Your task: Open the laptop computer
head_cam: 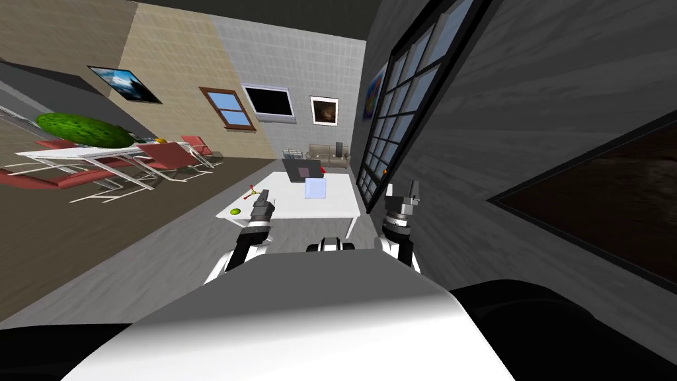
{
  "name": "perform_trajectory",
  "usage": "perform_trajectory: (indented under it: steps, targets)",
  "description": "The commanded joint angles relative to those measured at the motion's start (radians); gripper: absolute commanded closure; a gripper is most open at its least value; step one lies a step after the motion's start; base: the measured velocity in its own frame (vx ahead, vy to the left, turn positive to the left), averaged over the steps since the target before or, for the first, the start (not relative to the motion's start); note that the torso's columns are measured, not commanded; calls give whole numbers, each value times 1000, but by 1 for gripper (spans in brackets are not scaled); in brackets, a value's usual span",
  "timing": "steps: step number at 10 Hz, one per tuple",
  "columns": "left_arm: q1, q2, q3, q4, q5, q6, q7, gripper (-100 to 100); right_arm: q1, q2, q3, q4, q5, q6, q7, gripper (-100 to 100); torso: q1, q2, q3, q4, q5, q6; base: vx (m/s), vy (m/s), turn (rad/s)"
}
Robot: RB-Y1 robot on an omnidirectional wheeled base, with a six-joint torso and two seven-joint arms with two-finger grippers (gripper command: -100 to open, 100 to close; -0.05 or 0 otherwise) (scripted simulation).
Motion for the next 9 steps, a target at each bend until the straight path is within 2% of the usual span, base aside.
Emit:
perform_trajectory:
  steps: [1, 3, 4, 5, 6, 7, 9]
  targets:
    - [-7, 16, 22, 14, -7, 54, -4, -100, 0, 0, 0, 0, 0, 0, 0, 0, -1, 0, 0, 0, 0, 1, -6, 35, -154]
    - [-27, 39, 64, 56, -23, 120, -11, -100, 0, 0, 0, 0, 0, 0, 0, 0, 0, -1, 0, 0, 0, 1, -15, 56, -378]
    - [-27, 39, 64, 56, -23, 135, -11, -100, 0, 0, 0, 0, 0, 0, 0, 0, 1, 0, 0, 0, 0, 1, -11, -31, -91]
    - [-38, 50, 86, 78, -32, 176, -14, -100, 0, 0, 0, 0, 0, 0, 0, 0, -4, 0, 0, 0, -1, 0, -21, -18, -222]
    - [-38, 50, 86, 78, -32, 176, -14, -100, 0, 0, 0, 0, 0, 0, 0, 0, -3, 0, 0, 0, -1, 1, 2, 1, -225]
    - [-51, 62, 110, 101, -41, 217, -17, -100, 0, 0, 0, 0, 0, 0, 0, 0, 0, -1, -1, 0, 0, 1, 6, 33, -259]
    - [-51, 62, 110, 101, -41, 218, -17, -100, 0, 0, 0, 0, 0, 0, 0, 0, 1, -1, -1, 0, 0, 1, 11, 38, -188]
